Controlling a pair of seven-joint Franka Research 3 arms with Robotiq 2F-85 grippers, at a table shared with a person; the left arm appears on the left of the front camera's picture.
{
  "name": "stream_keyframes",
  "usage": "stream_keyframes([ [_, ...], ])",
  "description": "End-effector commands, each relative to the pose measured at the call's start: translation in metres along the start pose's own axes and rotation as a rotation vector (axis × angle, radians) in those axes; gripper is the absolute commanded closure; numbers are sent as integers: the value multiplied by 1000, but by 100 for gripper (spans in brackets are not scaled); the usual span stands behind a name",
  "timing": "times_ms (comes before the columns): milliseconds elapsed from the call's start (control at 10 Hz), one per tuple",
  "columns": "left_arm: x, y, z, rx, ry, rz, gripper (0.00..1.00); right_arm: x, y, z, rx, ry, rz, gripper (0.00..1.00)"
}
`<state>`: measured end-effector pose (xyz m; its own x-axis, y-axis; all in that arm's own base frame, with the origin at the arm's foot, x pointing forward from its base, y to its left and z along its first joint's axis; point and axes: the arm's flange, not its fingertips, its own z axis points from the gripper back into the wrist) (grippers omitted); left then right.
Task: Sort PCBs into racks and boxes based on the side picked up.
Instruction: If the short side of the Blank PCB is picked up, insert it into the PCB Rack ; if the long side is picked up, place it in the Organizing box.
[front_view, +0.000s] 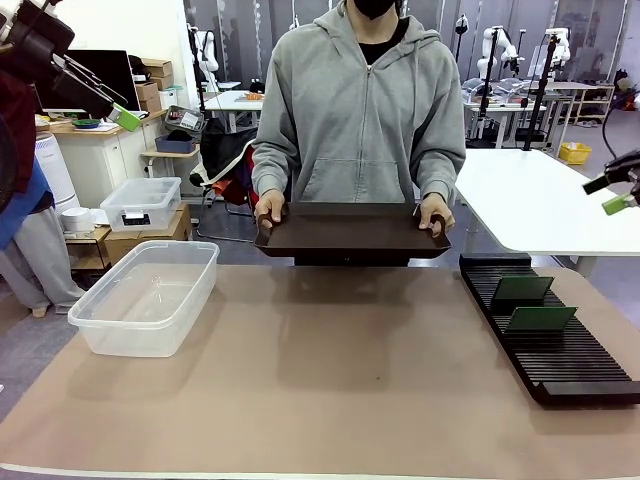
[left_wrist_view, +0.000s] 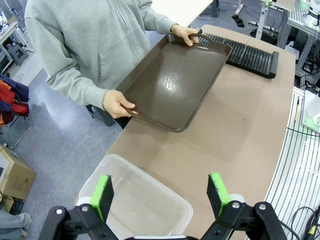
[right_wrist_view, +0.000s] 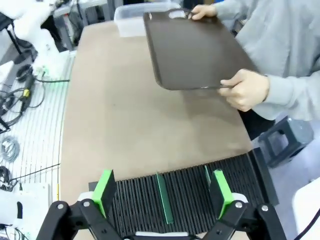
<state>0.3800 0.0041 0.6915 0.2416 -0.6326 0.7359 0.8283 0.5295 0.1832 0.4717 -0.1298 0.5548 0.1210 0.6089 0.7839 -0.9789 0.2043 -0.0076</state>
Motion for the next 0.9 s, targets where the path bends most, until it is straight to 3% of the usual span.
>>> stream_keyframes([
  [0,-1,-1,1,-8,1,-3,0,22,20,5,-95,13,-50,0],
  [400,-1,-1,1,-8,1,-3,0,59,57,32,-191,6,-127,0],
  [800,-1,-1,1,-8,1,-3,0,63,64,54,-233,-12,-126,0],
])
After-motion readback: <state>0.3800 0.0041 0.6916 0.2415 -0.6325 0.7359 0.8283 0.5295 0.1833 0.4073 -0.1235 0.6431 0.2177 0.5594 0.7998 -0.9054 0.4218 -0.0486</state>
